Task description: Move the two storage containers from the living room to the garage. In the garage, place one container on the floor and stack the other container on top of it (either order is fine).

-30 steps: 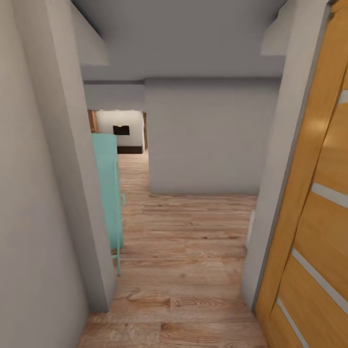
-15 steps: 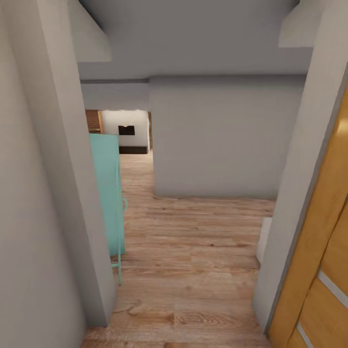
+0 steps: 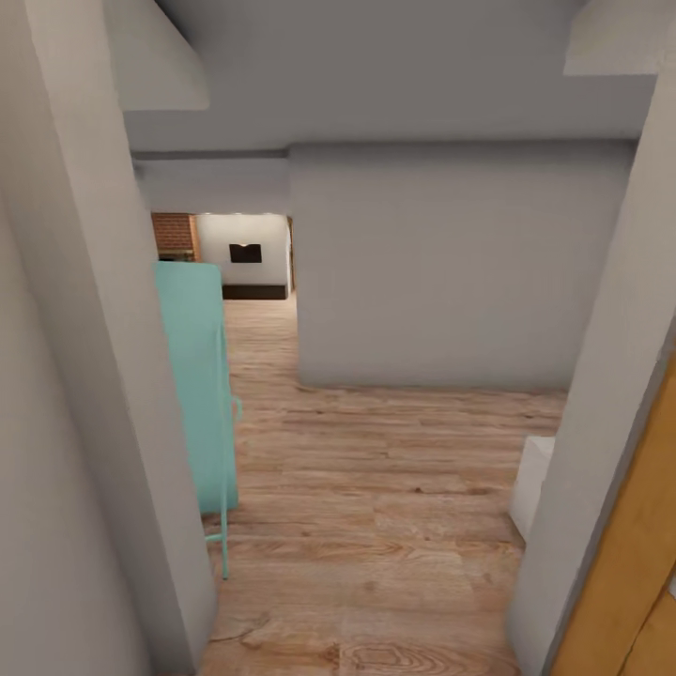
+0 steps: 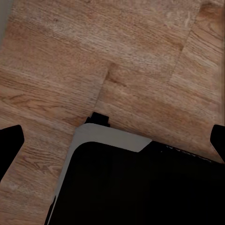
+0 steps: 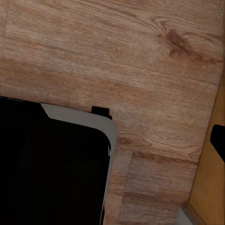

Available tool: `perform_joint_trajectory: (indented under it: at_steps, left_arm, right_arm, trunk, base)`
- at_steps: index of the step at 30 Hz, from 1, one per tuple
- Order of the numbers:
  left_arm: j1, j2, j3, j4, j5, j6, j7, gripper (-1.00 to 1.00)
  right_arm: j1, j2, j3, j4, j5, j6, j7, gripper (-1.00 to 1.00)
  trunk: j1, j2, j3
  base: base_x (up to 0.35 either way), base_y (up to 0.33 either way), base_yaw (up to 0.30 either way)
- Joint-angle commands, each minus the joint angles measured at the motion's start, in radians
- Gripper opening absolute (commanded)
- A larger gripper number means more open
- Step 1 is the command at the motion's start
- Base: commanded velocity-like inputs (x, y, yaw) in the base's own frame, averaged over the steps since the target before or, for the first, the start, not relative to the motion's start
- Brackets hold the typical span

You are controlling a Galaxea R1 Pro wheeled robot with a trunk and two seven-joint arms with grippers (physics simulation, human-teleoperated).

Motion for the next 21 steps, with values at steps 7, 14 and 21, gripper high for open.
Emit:
perform_joint_trajectory:
  at_steps: [7, 14, 21]
  left_arm:
    - [-0.001, 0.0, -0.009, 0.0, 0.008, -0.002, 0.002, 1.0]
    - [-0.001, 0.0, -0.009, 0.0, 0.008, -0.003, 0.002, 1.0]
    - [-0.001, 0.0, -0.009, 0.0, 0.008, -0.003, 0.002, 1.0]
  right_arm:
    - [-0.001, 0.001, 0.007, 0.003, -0.012, -0.007, 0.001, 1.0]
    - [-0.001, 0.001, 0.007, 0.003, -0.012, -0.007, 0.0, 1.0]
    - [-0.001, -0.001, 0.011, 0.003, -0.01, -0.004, 0.005, 1.0]
  trunk:
    - [0.001, -0.001, -0.002]
    - [0.001, -0.001, -0.002]
    - [0.001, -0.001, -0.002]
  base:
    - [0.324, 0.0, 0.0]
    - [0.324, 0.0, 0.0]
    - [0.324, 0.0, 0.0]
